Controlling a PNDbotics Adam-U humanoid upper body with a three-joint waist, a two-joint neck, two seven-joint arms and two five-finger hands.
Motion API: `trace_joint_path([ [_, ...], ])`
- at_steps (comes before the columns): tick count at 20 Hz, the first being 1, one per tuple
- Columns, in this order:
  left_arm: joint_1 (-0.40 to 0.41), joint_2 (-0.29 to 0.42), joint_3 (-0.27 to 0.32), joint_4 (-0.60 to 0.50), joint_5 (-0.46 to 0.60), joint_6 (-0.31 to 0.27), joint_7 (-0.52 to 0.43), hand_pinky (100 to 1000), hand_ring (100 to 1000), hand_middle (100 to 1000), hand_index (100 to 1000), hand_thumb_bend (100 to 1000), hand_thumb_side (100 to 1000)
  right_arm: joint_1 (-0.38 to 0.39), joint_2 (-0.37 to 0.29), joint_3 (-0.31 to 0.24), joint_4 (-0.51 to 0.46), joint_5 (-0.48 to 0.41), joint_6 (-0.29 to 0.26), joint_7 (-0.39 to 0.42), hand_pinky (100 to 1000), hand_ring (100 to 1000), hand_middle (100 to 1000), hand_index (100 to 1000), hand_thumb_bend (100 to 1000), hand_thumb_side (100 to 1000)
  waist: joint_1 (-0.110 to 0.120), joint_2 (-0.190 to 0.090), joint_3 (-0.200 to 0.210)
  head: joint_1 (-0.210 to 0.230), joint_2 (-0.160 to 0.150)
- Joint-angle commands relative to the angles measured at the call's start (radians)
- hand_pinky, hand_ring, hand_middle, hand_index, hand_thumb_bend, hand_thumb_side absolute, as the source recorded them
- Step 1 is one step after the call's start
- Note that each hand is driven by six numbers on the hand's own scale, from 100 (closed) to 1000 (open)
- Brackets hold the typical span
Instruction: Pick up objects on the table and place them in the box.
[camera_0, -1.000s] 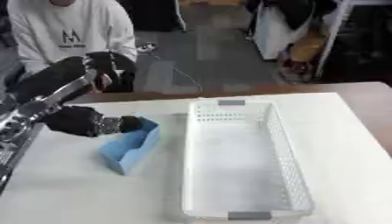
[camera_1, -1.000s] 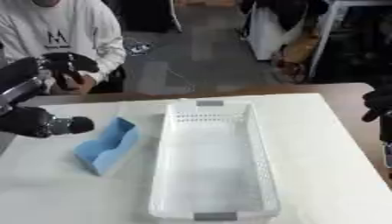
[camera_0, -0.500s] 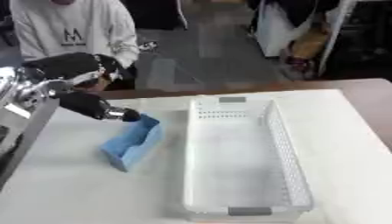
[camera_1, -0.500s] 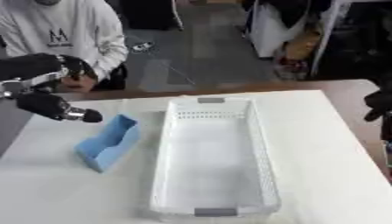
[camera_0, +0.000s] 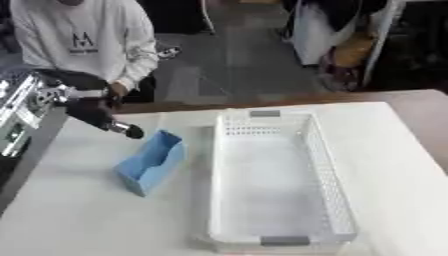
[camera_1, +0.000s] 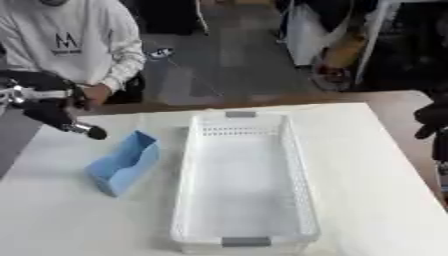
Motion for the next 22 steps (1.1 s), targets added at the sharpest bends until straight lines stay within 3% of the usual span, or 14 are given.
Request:
trace_joint_path([
  [1, -0.046, -0.002, 0.003, 0.084, -0.063, -0.017, -0.024, 291, 580, 698, 797, 890, 1000, -0.003, -0.029, -0.004, -0.015, 0.001, -0.001, 0.005, 140, 433, 583, 667, 100, 737, 0.0, -0.016, -0.002, 0.007, 0.002],
  [4, -0.083, -0.033, 0.005, 0.213, -0.122, -0.045, -0.027, 249, 545, 652, 771, 974, 1000, -0.003, -0.029, -0.002, -0.015, -0.003, 0.0, 0.009, 140, 433, 582, 666, 100, 737, 0.0, -0.02, -0.003, 0.01, 0.004],
  [9, -0.132, -0.069, 0.034, 0.358, -0.2, -0.079, -0.027, 243, 534, 635, 769, 1000, 1000, -0.004, -0.03, 0.001, -0.015, -0.01, -0.001, 0.017, 139, 433, 580, 665, 100, 738, 0.0, -0.023, -0.004, 0.011, 0.007],
  [22, -0.172, -0.117, 0.044, 0.461, -0.277, -0.125, -0.027, 257, 535, 634, 763, 1000, 1000, -0.004, -0.03, 0.01, -0.015, -0.008, -0.004, 0.061, 134, 433, 579, 663, 100, 748, -0.003, -0.023, -0.006, -0.001, -0.02],
])
